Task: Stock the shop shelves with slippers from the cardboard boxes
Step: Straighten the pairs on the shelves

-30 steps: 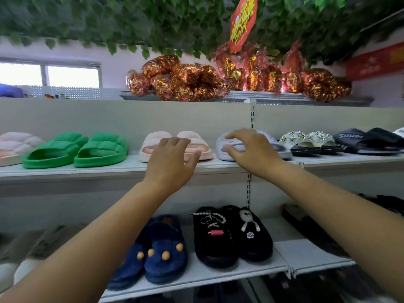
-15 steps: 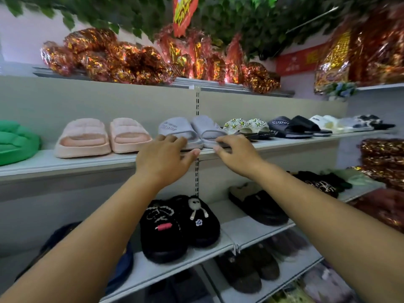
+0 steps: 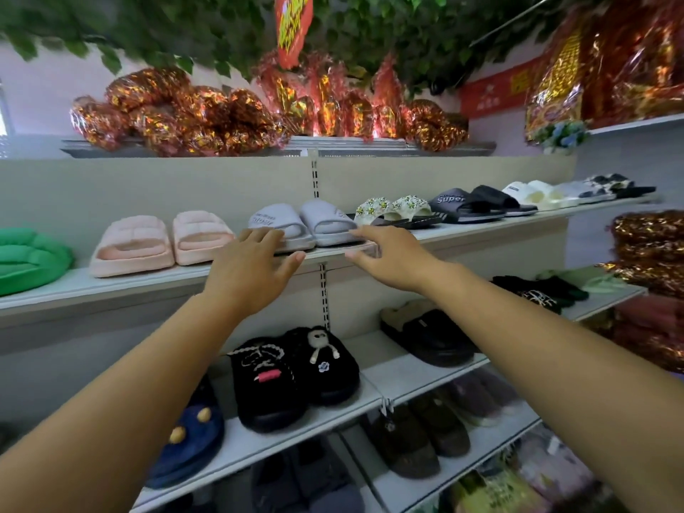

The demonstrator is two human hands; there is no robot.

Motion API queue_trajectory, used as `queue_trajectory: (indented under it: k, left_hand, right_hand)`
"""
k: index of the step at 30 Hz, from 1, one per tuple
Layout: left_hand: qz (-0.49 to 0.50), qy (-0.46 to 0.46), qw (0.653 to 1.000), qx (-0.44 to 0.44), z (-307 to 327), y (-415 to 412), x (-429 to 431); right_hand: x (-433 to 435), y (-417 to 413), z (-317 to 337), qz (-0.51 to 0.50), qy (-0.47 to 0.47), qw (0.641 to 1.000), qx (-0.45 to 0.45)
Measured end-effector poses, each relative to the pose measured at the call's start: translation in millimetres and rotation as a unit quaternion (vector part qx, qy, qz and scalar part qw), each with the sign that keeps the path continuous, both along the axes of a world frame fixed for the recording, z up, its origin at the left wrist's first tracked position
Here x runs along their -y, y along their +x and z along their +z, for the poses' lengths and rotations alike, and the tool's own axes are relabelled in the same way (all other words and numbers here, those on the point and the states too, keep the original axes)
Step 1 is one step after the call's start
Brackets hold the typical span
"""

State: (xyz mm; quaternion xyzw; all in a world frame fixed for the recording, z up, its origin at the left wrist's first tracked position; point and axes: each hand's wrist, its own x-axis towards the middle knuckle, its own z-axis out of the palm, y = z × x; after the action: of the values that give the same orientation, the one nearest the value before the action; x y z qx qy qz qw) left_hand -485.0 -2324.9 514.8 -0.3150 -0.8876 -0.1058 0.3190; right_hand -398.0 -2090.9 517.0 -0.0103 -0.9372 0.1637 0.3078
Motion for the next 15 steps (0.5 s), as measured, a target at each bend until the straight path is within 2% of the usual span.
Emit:
queue_trajectory:
  k: [4,8,15]
  left_hand:
    - [-0.032,0.034,0.998,-0.032,-12.0,48.3,-10.0]
    - [-0.054,0.062,0.996,-0.02,-32.1,106.9,-43.6]
    - [-0.077,0.071,0.994,0.022,-72.0,202.9,-128.2]
  right_hand:
    - [-32.7,47.5,-6.4,-0.001,0.024,0.999,0.028]
    - [-74.9,106.1,-22.7,-0.003,0.006,0.999,0.036]
    - [-168.8,229.1,-58.1,-0.019,0.007,0.991,0.129]
